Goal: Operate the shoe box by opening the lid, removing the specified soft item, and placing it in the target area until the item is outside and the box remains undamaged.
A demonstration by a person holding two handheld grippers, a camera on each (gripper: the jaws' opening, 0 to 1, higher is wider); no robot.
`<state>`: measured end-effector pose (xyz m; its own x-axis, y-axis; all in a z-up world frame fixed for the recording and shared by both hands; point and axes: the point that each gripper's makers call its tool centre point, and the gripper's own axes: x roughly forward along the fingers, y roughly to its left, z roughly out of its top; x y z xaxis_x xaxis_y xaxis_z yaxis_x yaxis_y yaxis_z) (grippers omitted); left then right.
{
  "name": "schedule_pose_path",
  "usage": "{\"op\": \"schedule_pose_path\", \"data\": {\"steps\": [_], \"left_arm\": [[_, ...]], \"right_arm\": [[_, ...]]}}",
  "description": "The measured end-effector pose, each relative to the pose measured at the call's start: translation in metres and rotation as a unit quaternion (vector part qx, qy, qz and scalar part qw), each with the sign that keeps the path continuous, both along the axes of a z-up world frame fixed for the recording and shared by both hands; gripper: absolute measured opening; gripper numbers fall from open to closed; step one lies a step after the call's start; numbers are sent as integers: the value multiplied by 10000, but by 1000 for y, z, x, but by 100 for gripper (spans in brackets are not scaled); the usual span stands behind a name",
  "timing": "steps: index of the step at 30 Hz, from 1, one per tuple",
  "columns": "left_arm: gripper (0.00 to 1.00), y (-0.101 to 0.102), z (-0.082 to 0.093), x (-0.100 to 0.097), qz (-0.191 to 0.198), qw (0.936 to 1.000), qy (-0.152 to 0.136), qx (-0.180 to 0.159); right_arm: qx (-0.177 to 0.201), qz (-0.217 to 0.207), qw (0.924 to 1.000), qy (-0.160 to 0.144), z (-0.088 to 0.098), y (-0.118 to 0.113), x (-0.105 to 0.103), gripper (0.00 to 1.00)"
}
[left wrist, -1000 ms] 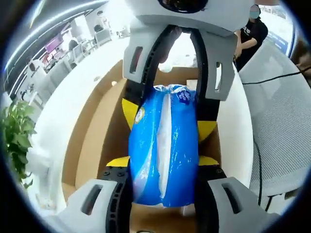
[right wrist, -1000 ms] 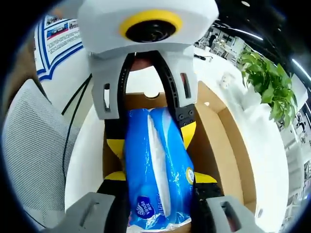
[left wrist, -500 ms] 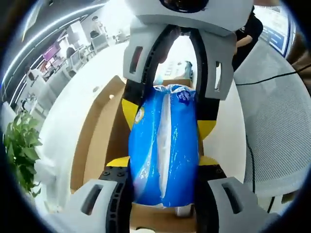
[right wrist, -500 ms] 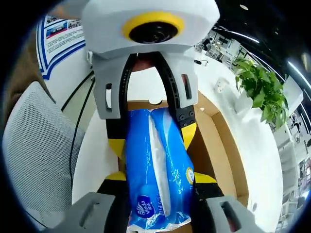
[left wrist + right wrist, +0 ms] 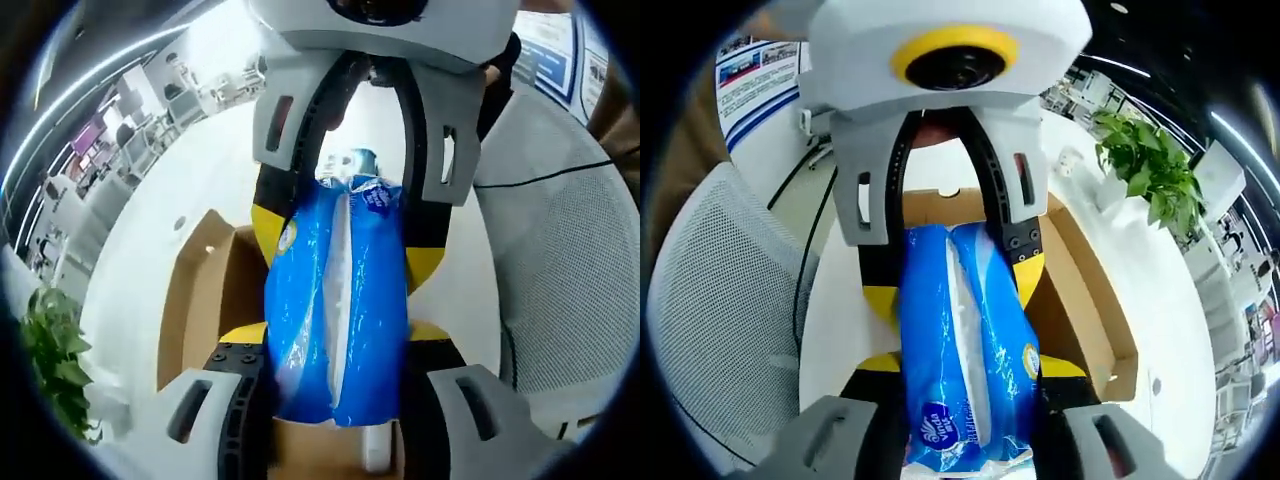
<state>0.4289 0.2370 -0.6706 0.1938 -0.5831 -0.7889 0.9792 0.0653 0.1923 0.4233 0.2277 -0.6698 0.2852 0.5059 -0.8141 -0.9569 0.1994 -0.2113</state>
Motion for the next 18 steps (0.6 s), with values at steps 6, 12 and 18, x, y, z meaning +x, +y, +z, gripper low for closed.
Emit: {"op": "schedule_pose_path", "data": {"steps": [6, 12, 18], "left_arm": [[47, -21, 2, -6, -195, 9998, -13, -8], [47, -42, 2, -11, -336, 9994, 39, -43], [47, -58, 2, -14, -486, 9988, 52, -40]], "right_arm": [[-30, -218, 9998, -11, 2, -21, -6, 44], [-108, -337, 9994, -6, 3, -39, -11, 44], [-109, -474, 9988, 5, 3, -56, -16, 44]]}}
